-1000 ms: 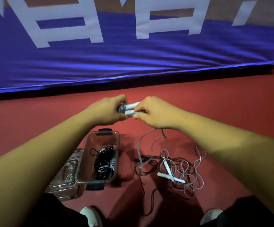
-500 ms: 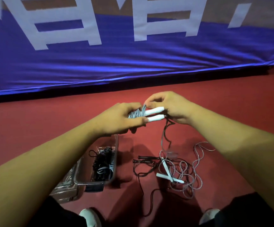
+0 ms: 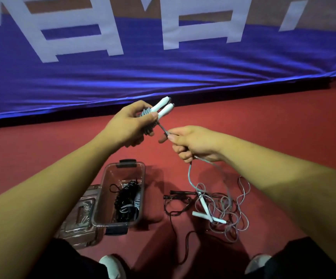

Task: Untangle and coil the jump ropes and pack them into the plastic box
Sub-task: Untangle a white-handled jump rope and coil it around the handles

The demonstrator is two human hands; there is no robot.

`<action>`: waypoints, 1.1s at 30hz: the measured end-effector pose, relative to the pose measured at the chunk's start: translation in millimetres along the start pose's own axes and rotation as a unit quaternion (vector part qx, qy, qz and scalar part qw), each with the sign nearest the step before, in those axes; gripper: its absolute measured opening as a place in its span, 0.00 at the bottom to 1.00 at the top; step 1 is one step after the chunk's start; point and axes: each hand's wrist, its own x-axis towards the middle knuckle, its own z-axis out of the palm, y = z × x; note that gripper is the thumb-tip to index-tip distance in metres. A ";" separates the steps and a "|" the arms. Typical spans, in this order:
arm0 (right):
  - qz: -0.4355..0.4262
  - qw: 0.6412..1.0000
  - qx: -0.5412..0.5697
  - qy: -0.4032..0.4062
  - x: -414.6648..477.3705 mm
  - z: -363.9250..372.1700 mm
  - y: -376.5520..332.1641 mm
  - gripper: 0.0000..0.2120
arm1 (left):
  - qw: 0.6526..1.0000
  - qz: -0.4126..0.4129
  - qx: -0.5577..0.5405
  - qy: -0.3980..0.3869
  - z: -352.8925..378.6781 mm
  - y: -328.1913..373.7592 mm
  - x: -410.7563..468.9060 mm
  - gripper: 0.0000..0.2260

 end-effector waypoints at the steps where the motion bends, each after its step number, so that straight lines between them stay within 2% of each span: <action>1: 0.013 1.000 0.015 -0.006 -0.5 1.1 -1.8 0.11 | 1.000 -0.005 0.007 0.009 -2.9 -2.4 2.8 0.05; 4: 0.012 0.999 -0.037 0.014 -3.7 4.6 -8.0 0.12 | 0.998 -0.017 0.054 0.018 -13.6 -9.1 8.3 0.08; 7: -0.027 0.981 -0.183 0.058 -8.6 12.4 -21.9 0.13 | 0.968 0.018 0.248 0.001 -16.2 -18.8 8.3 0.13; 10: -0.100 0.910 -0.393 0.081 -10.6 14.5 -35.7 0.12 | 0.916 0.045 0.398 -0.025 -6.6 -22.1 6.0 0.15; 11: -0.119 0.890 -0.432 0.086 -10.8 13.0 -38.3 0.10 | 0.900 0.042 0.432 -0.038 -1.8 -21.3 4.3 0.15; 13: -0.147 0.875 -0.450 0.100 -12.2 7.2 -41.2 0.09 | 0.885 0.037 0.457 -0.084 8.0 -21.1 0.2 0.15; 15: -0.167 0.872 -0.445 0.120 -13.4 1.6 -41.6 0.08 | 0.887 0.038 0.439 -0.137 16.6 -19.5 -5.5 0.18; 17: -0.176 0.882 -0.413 0.143 -14.5 -4.3 -42.1 0.07 | 0.909 0.018 0.382 -0.167 22.0 -12.8 -12.0 0.20; 20: -0.174 0.921 -0.308 0.161 -15.2 -14.8 -41.6 0.06 | 0.948 -0.011 0.248 -0.198 26.1 -4.0 -15.8 0.15; 23: -0.145 0.947 -0.248 0.144 -12.4 -22.5 -34.9 0.08 | 0.952 0.014 0.193 -0.236 25.3 -4.6 -18.6 0.06; 25: -0.121 0.962 -0.216 0.119 -9.2 -27.0 -26.8 0.07 | 0.958 0.018 0.131 -0.253 25.1 -5.2 -21.3 0.05; 27: -0.103 0.974 -0.171 0.106 -5.6 -30.3 -18.1 0.04 | 0.973 0.013 0.019 -0.230 25.7 -1.5 -24.0 0.08; 29: -0.089 0.987 -0.097 0.096 -1.4 -33.0 -11.5 0.06 | 0.982 0.023 -0.075 -0.173 23.0 2.3 -21.7 0.13; 31: -0.069 0.994 -0.041 0.079 1.0 -30.6 -8.9 0.15 | 0.988 0.038 -0.107 -0.104 16.3 4.1 -15.9 0.16; 33: -0.052 0.995 -0.018 0.080 2.4 -22.2 -10.1 0.21 | 0.991 0.034 -0.123 -0.045 9.8 3.1 -8.4 0.12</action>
